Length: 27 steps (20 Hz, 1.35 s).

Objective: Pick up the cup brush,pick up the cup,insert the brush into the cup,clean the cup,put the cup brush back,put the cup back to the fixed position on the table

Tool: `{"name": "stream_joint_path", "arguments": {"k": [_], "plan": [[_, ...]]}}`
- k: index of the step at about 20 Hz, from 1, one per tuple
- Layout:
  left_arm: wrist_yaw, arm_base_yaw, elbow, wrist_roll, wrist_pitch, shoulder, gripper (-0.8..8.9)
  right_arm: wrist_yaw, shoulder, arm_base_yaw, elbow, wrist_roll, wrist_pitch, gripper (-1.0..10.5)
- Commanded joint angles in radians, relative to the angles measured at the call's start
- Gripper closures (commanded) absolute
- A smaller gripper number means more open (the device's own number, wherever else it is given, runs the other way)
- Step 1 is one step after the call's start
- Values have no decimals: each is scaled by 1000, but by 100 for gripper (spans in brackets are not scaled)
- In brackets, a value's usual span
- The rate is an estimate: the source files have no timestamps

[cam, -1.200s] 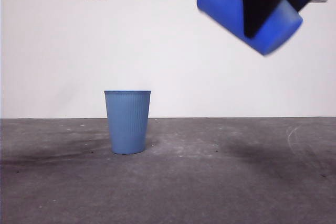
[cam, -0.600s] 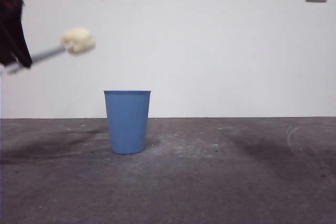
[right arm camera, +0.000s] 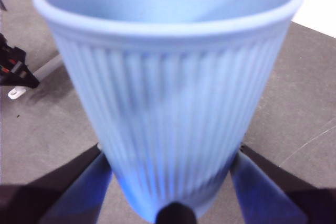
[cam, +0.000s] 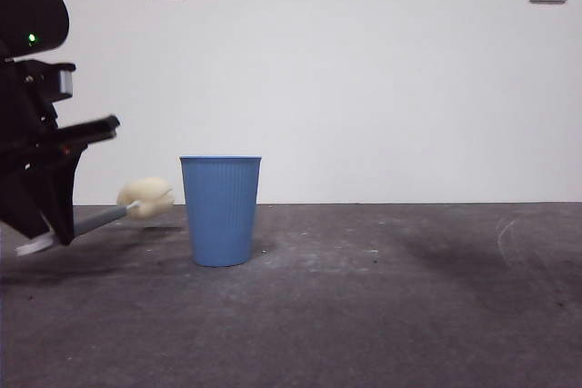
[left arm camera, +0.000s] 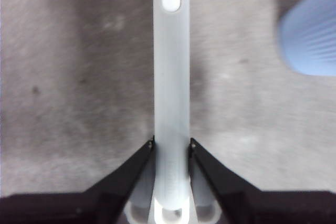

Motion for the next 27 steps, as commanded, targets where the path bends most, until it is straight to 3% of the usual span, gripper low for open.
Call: {"name": "stream_joint_path", "arguments": {"k": [1,16,17,20,27], "plan": [[-48,-13,-10,-21,8,27,822,3,1,0,2,12,13,959],[-122,-121,-10,-62,62,127,802,-16,1,0,2,11,5,959],[-121,-121,-10,-62,58,127,752,-16,1,0,2,11,5,959],[-114,-121,-9,-62,32,123,468,-16,1,0,2,11,5,959],[-116,-109,-2,-1,18,-72,436,-15,2,0,1,11,10,959]]}}
